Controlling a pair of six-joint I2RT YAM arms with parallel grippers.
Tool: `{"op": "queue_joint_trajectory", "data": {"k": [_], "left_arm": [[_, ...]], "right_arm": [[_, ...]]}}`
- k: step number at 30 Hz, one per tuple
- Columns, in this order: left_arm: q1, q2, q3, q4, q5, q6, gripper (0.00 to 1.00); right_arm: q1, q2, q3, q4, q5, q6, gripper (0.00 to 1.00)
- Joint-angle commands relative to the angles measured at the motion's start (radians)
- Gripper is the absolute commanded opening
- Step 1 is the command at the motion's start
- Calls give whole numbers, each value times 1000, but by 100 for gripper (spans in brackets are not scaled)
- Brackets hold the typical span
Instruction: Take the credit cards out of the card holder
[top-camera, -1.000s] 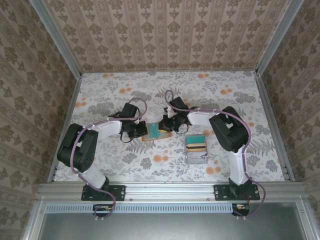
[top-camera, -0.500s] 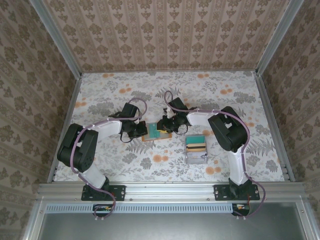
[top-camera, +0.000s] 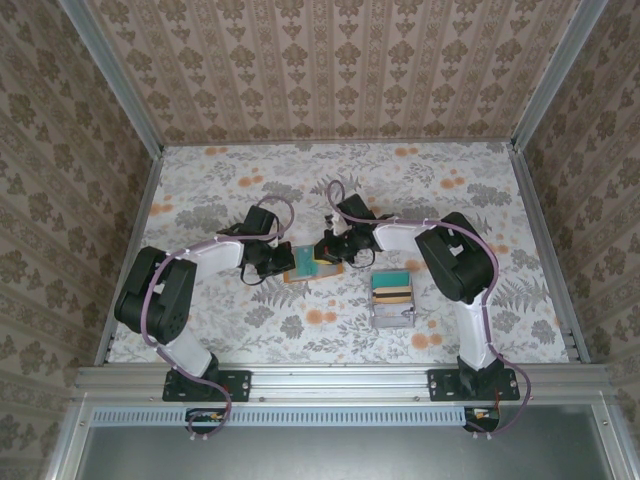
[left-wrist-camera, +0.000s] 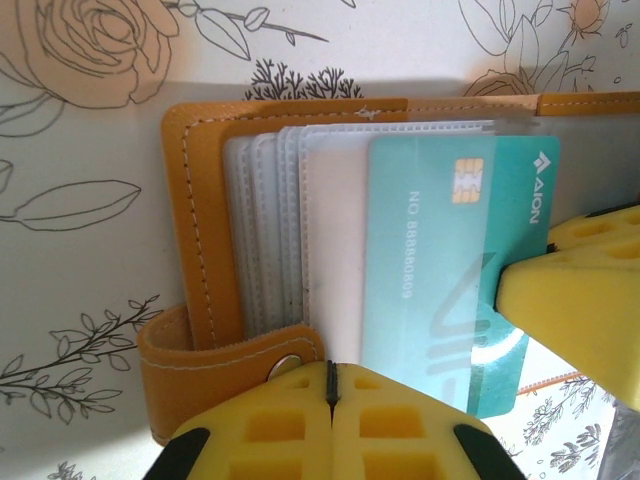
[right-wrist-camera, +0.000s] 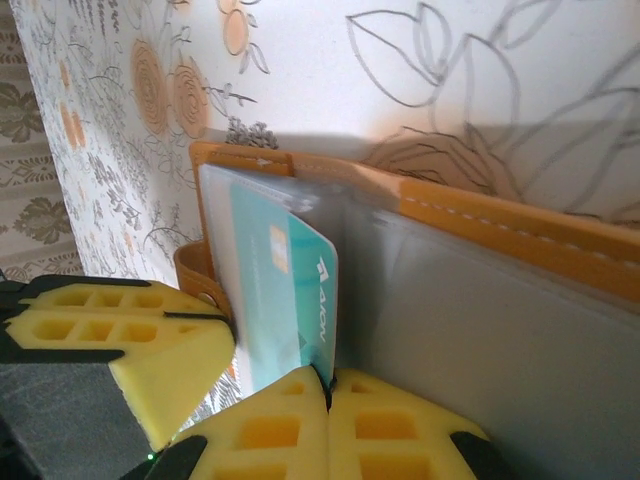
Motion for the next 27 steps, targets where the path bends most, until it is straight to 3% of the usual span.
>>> {"op": "queue_joint_trajectory", "data": {"k": [1, 14, 24, 27], "left_arm": [[-5, 42, -12, -65, -4, 27, 0], [23, 48, 11, -70, 5, 44, 0], [33, -7, 83, -99, 6, 63, 0], [44, -33, 116, -105, 4, 69, 11]], "right_arm": [[-34, -31, -45, -64, 22, -43, 0], [-106, -135, -72, -139, 11, -113, 0], [-119, -291, 44, -370, 72, -253, 0], [-115, -365, 97, -487, 143, -348, 0]]}}
